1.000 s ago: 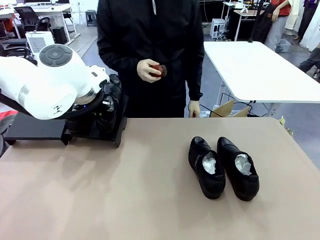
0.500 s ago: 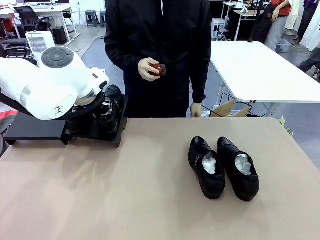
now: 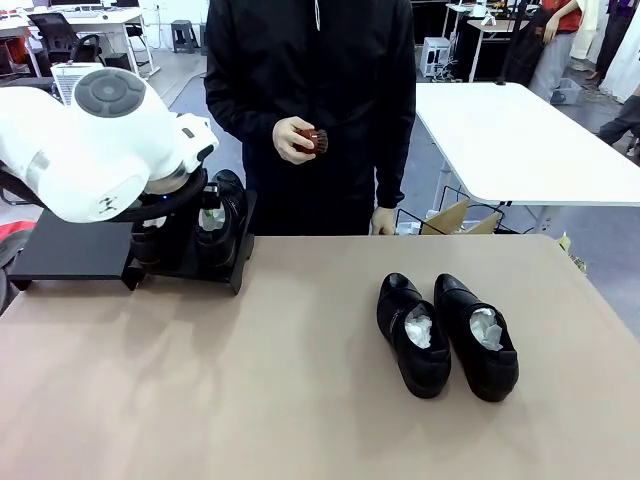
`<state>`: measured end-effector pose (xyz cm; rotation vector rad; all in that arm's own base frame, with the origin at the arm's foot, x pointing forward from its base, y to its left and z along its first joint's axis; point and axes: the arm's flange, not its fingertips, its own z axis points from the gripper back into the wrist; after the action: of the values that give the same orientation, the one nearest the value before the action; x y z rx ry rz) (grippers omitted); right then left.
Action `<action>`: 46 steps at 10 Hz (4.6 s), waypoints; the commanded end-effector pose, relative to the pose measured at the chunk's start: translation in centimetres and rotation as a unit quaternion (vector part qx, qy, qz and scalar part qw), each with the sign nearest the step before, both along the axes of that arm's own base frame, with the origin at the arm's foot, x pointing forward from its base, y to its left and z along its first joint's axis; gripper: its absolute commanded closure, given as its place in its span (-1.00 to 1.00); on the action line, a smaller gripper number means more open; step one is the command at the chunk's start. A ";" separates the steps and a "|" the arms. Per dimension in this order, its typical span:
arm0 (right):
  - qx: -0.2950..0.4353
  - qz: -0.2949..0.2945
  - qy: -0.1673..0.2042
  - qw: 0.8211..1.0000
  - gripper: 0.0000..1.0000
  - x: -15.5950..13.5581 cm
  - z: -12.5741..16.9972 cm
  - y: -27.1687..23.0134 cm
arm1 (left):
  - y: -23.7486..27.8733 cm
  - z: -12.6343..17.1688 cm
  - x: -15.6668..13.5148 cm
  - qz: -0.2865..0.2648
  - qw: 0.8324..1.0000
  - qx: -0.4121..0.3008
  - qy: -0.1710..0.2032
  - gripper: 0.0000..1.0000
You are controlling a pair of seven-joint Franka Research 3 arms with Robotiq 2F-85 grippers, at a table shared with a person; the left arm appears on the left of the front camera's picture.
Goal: Organize the shoes by placing them on the stand.
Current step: Place the Shoe from the middle of the table onto the Shoes Stand, then pick up one Shoe and place it in the middle of the table.
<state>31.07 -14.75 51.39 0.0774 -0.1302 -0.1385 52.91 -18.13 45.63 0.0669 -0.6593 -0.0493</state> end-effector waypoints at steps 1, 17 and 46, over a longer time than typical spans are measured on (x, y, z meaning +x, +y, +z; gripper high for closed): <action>0.001 0.002 -0.002 1.000 -1.00 -0.2 -0.1 0.1 | -0.1 1.4 -1.9 0.021 1.000 0.007 0.010 -1.00; 0.007 0.143 -0.061 0.988 -1.00 -0.9 4.6 6.7 | -3.5 7.5 -13.5 -0.135 0.952 -0.108 0.254 -1.00; -0.009 0.059 -0.038 0.997 -0.25 6.3 -13.0 34.9 | -3.8 6.1 -14.4 -0.132 0.942 -0.115 0.285 -1.00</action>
<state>36.86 20.62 39.18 0.0692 -0.1827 -0.0338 38.56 -22.03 51.61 -0.2533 -0.0741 -0.2479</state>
